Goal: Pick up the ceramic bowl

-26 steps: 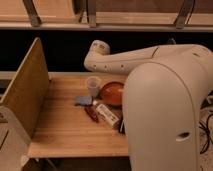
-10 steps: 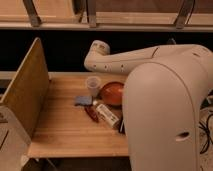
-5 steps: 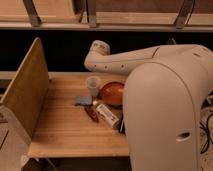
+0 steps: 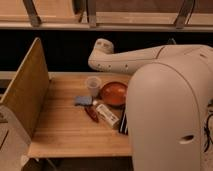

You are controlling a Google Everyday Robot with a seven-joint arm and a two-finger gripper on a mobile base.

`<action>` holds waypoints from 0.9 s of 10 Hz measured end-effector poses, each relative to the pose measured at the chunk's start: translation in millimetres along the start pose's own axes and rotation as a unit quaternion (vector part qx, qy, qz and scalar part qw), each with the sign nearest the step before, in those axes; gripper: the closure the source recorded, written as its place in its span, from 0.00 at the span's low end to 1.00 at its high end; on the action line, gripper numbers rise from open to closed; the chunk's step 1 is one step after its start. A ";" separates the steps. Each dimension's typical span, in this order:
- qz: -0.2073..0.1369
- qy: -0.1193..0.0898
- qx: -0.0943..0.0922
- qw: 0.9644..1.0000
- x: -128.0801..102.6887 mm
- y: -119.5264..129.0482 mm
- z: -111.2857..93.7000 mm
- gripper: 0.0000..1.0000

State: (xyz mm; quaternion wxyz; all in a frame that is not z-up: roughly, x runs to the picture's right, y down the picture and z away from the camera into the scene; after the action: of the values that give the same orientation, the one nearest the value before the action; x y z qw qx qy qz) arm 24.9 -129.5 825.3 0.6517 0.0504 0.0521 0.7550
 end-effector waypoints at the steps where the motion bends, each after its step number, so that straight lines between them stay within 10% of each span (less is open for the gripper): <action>1: 0.005 0.002 0.002 1.000 -0.4 -3.2 2.5 0.20; 4: 0.022 0.019 0.030 0.999 -0.9 -39.1 21.6 0.20; 9: 0.035 0.030 0.016 0.999 4.6 -38.5 28.6 0.20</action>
State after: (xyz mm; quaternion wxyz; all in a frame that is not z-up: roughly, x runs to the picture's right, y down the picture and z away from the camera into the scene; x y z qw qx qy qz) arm 66.0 -119.0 848.0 0.6225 0.0400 0.0822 0.7773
